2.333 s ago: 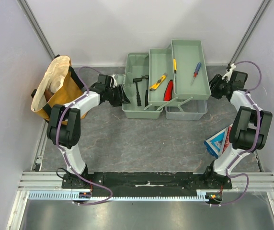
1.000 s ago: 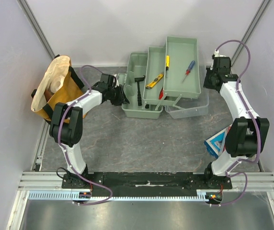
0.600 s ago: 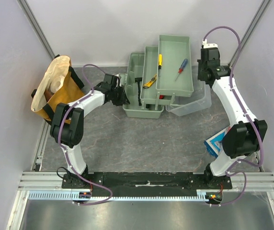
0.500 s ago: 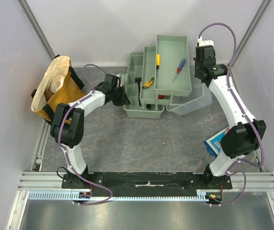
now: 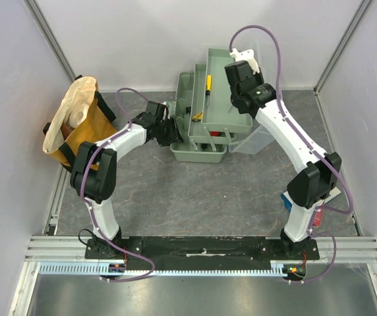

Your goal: Pack the tool kit

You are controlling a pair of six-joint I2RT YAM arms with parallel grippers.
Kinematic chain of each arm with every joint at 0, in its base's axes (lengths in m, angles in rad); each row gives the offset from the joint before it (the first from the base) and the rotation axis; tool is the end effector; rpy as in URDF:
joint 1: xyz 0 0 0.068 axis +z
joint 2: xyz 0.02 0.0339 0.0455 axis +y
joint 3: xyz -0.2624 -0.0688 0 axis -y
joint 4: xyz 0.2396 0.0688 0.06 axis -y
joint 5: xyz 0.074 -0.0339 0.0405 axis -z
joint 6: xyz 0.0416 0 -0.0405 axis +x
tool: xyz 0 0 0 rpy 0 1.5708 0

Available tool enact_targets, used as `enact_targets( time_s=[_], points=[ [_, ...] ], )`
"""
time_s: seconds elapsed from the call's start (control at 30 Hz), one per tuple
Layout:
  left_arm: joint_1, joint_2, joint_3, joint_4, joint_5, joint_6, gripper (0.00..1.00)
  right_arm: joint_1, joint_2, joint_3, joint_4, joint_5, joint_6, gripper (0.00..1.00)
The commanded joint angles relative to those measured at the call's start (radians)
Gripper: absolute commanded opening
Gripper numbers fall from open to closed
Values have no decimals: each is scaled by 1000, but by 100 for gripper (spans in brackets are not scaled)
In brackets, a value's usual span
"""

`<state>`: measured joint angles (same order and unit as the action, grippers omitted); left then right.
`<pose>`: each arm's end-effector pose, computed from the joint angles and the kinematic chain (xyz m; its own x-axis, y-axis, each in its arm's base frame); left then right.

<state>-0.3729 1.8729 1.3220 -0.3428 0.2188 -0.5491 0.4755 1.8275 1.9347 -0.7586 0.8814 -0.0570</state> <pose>0.3743 -0.1561 0.2004 -0.8708 -0.2064 -0.4461 0.0326 0.8814 -0.4713 0.3688 0.1538 0.3917 -0.5527 -0.3253 -0.7673 0.2232 0.8292 -0.5124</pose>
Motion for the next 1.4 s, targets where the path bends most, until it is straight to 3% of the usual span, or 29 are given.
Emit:
enact_targets(
  time_s=[0.0,0.13,0.47,0.7,0.97,1.13,1.2,1.37],
  points=[
    [-49,14,74,-54,105,-48,54,109,48,37,76,66,29,0],
    [-44,-11,97,-79,82,-41,59,167,85,56,87,143,10,0],
    [-3,-99,77,-131,-15,-26,58,258,154,109,122,241,-93,0],
    [66,-222,48,-131,71,-29,57,295,188,142,130,258,-125,6],
    [129,-314,22,-131,93,-20,57,341,208,164,134,202,-78,25],
    [166,-324,-12,-131,105,-18,57,365,223,162,136,176,9,31],
    [176,-328,-21,-131,103,-15,57,374,228,162,136,176,31,39],
    [200,-319,-26,-128,106,-17,57,400,227,161,136,133,55,70]
  ],
)
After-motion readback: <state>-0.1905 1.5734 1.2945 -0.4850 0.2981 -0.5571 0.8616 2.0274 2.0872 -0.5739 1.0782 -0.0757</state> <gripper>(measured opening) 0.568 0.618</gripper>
